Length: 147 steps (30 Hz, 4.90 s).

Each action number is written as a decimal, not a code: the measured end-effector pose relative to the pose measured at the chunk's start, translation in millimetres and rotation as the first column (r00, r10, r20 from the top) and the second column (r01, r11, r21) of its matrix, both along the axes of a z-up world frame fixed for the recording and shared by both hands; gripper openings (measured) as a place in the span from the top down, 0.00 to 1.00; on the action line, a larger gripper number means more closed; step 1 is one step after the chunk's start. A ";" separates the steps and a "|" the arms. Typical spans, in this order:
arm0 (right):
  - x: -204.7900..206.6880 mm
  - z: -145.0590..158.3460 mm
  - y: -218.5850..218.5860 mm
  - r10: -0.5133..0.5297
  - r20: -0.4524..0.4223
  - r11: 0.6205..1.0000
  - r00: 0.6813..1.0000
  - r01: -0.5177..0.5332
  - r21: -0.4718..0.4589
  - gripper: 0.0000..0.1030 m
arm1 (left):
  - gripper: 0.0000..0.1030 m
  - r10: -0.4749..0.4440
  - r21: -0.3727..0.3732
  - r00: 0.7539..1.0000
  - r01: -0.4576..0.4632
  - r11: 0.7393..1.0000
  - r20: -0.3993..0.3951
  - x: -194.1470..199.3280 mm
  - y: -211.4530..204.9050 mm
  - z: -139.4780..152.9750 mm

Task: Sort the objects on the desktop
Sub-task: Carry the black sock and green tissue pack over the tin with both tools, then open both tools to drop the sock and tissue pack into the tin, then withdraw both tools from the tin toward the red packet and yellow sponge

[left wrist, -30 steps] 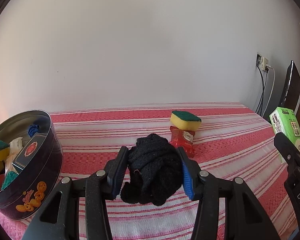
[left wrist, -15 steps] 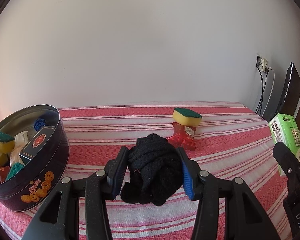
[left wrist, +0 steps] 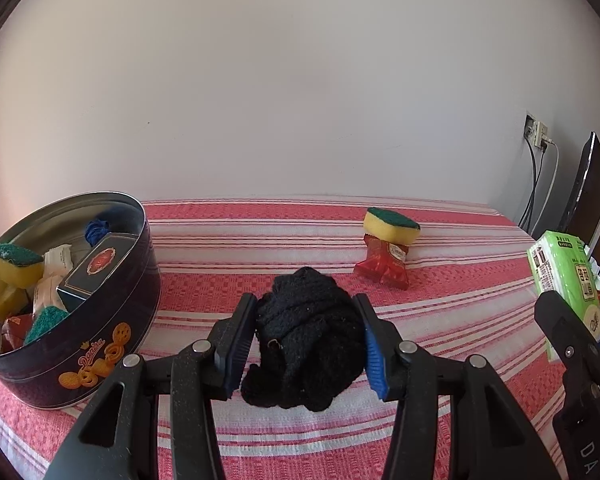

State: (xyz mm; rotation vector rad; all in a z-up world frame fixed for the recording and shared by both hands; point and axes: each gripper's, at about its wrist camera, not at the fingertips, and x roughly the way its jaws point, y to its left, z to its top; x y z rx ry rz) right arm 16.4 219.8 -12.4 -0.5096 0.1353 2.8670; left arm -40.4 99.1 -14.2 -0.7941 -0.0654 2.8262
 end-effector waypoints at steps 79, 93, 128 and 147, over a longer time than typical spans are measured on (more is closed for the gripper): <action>-98.4 10.6 -205.7 0.318 -0.115 0.945 0.941 -0.324 -0.041 0.14 | 0.05 0.541 -0.198 0.827 -0.561 0.804 -0.151 -49.4 -234.0 14.8; -78.5 7.8 -168.7 0.216 -0.126 0.976 0.968 -0.216 0.012 0.14 | 0.05 0.492 0.013 0.800 -0.520 0.854 -0.342 8.4 -206.5 29.9; -41.5 5.8 -26.5 0.038 -0.054 0.998 0.998 -0.035 0.054 0.14 | 0.05 0.248 -0.130 0.933 -0.288 0.949 -0.259 11.2 -90.2 11.1; -64.2 4.7 72.3 -0.121 0.007 0.991 0.993 0.121 0.050 0.14 | 0.05 0.094 -0.182 0.993 -0.105 0.978 -0.072 -33.4 26.1 -1.2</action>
